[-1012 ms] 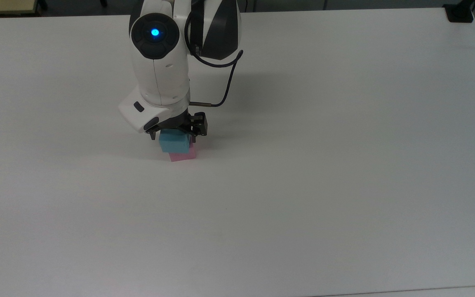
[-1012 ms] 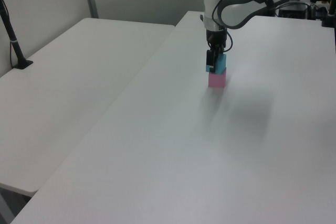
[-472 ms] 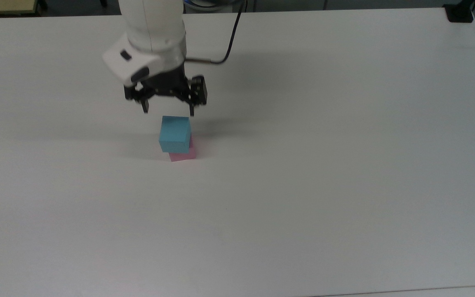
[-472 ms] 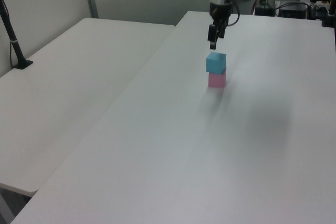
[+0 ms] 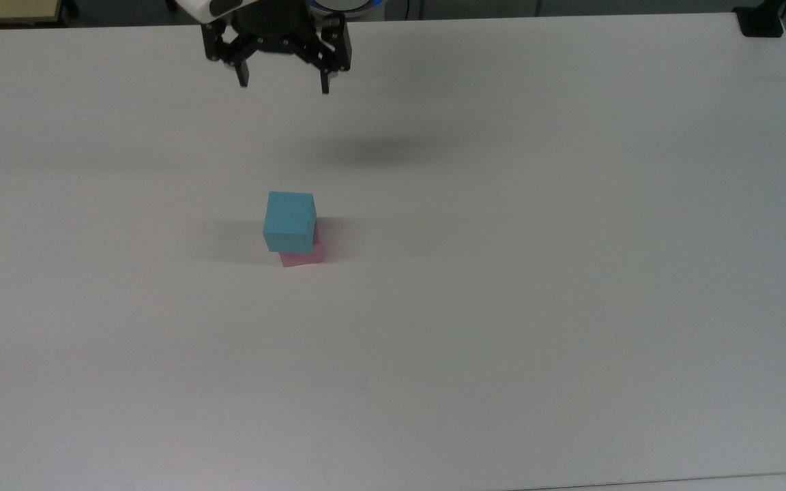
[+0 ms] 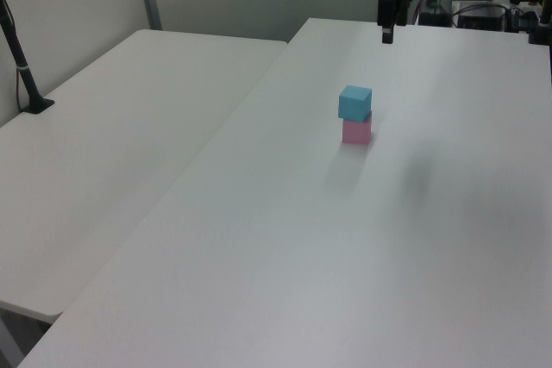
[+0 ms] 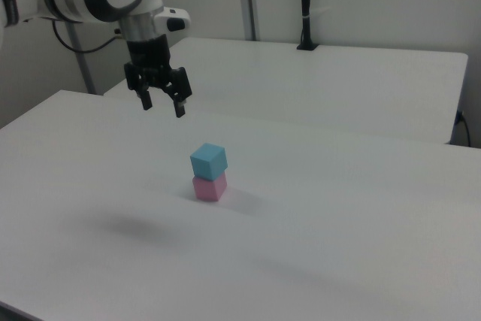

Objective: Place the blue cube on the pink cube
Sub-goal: 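Open the gripper and raise it away from the stacked cubes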

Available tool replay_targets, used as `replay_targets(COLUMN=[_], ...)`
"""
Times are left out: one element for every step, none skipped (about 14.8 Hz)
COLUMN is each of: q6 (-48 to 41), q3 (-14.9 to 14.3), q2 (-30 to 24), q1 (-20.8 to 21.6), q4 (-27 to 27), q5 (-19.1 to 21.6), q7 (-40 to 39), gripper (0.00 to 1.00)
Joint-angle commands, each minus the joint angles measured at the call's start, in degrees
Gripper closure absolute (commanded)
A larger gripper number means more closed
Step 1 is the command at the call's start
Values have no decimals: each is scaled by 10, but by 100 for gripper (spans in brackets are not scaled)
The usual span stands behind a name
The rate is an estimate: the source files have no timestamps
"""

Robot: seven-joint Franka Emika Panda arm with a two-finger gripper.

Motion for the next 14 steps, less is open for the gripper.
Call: replay_targets(q6=[-39, -39, -44, -52, -54, -48, -46, -43, -43, -43, -43, -43, -44, -45], q3=[32, 37, 38, 38, 39, 39, 38, 39, 38, 38, 38, 38, 38, 38], q2=[-63, -76, -83, -86, -86, -83, -82, -81, -81, -81, -81, -81, -81, -82], q1=[-1, -2, -1, -1, -1, -1, -2, -2, -3, -4, -8, -10, -10, -10], q4=[-54, -63, -64, -64, -64, -64, -63, -63, -64, -64, -63, -62, -62, -62], q5=[-8, -13, -13, -13, -15, -19, -24, -26, -26, -26, -26, -26, -26, -26], q7=[16, 16, 16, 16, 16, 16, 16, 17, 17, 17, 16, 17, 17, 16], gripper=[0, 0, 0, 0, 0, 0, 0, 0, 0, 0, 0, 0, 0, 0])
